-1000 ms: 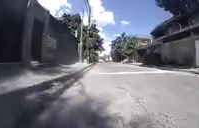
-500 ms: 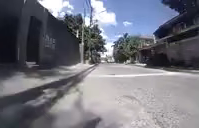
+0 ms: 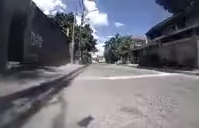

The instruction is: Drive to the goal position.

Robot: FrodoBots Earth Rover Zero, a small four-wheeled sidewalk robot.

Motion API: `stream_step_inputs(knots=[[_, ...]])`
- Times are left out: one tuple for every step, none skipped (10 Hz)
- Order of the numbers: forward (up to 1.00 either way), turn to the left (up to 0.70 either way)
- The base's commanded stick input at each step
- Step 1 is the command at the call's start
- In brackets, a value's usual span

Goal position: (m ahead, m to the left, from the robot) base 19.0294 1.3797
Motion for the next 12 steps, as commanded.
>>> stream_step_inputs(knots=[[1.00,-0.32],[1.00,-0.40],[1.00,-0.39],[1.00,-0.25],[1.00,0.00],[1.00,0.00],[1.00,0.00],[1.00,0.00],[1.00,0.00],[1.00,0.00],[1.00,0.00],[1.00,0.00]])
